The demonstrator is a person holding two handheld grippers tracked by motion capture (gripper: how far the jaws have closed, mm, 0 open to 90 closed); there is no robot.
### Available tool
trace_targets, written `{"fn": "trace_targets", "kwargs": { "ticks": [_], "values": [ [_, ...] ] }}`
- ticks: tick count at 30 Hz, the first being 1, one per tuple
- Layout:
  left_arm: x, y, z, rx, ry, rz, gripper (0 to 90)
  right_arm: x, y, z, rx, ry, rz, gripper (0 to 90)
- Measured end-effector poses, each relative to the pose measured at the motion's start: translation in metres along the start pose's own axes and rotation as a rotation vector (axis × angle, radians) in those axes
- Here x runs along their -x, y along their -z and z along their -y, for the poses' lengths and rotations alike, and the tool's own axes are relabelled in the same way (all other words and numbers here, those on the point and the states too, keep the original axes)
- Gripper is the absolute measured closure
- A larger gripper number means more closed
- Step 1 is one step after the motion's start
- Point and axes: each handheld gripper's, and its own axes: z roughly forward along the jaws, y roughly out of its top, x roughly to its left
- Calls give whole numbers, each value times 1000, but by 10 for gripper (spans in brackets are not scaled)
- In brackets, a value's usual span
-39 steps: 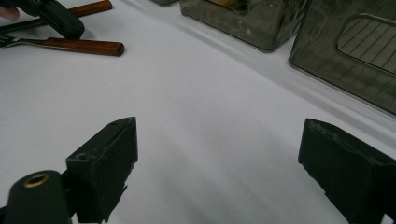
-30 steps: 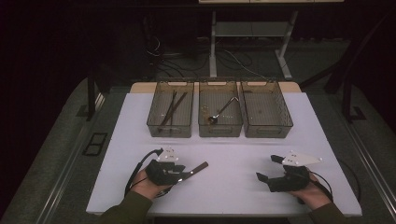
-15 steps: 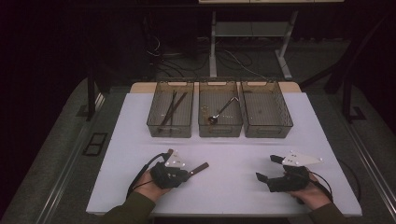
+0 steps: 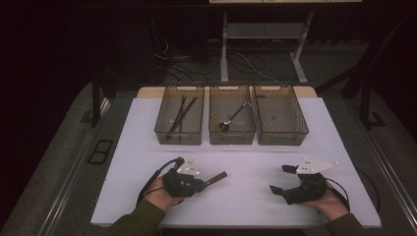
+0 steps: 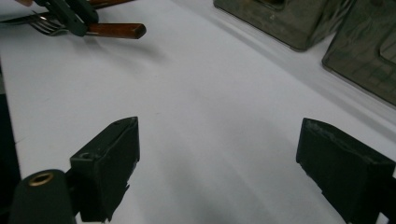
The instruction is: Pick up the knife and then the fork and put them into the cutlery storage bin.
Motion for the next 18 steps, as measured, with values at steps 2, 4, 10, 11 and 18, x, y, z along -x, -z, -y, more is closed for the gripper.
{"fn": "trace_targets", "kwargs": {
  "ticks": [2,4,10,11,18],
  "values": [
    [0,1,-4,0,-10,11,769,1,3,-3,-4,2,-34,141],
    [0,2,-9,11,-17,29,769,3,4,-6,-20,-4,-76,147],
    [3,-1,-25,37,-38,70,770,-1,-2,-17,-44,49,-113,147],
    [4,-2,-27,42,-40,75,770,-2,-3,-21,-40,55,-120,147],
    [11,-10,-52,32,-100,117,771,-10,-9,-42,-20,110,-193,147]
  ]
}}
